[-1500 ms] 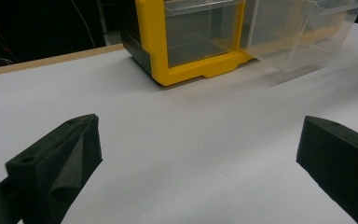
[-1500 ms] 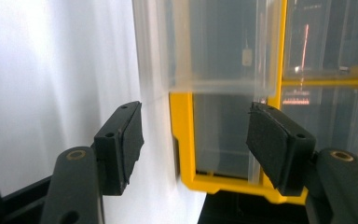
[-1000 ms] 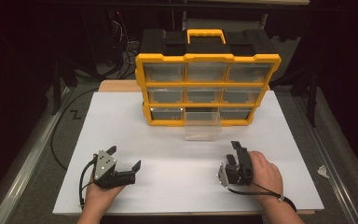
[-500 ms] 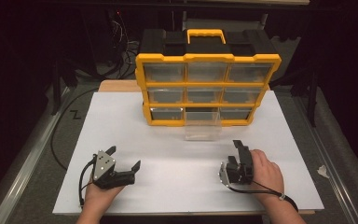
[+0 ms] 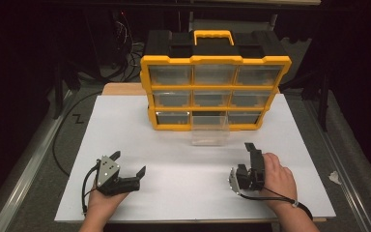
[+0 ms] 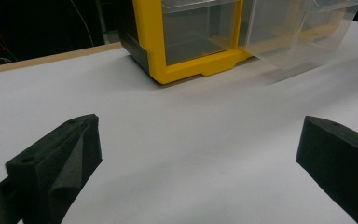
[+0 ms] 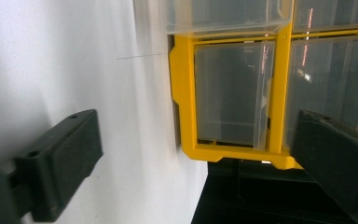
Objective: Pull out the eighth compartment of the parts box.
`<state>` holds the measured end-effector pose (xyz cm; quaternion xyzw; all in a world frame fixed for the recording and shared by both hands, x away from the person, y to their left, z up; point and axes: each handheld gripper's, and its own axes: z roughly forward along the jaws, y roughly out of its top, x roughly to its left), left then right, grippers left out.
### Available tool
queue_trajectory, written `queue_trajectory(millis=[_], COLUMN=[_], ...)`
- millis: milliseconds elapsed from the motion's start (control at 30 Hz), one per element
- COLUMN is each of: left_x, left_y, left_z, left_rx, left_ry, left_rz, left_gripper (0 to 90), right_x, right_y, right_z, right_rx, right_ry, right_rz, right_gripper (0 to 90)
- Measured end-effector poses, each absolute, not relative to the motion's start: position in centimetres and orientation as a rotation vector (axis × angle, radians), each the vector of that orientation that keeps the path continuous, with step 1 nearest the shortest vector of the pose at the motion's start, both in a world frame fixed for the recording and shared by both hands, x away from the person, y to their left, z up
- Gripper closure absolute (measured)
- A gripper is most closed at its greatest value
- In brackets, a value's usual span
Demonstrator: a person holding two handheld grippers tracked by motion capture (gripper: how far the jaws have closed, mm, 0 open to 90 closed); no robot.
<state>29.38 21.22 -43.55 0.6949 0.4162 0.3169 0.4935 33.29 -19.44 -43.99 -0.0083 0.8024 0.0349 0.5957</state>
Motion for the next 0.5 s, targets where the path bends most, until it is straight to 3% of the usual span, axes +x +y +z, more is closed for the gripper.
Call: queue_trajectory(millis=[500], left_x=[29.39], left_y=[21.21], left_z=[-43.57], left_rx=[1.686], left_ry=[1.013], left_rz=[0.768], left_gripper=[0.8], right_x=[33.22], right_y=[-19.64], right_z=[-44.09], right_rx=[0.004], right_ry=[1.878], right_rz=[0.097], right_gripper=[0.7])
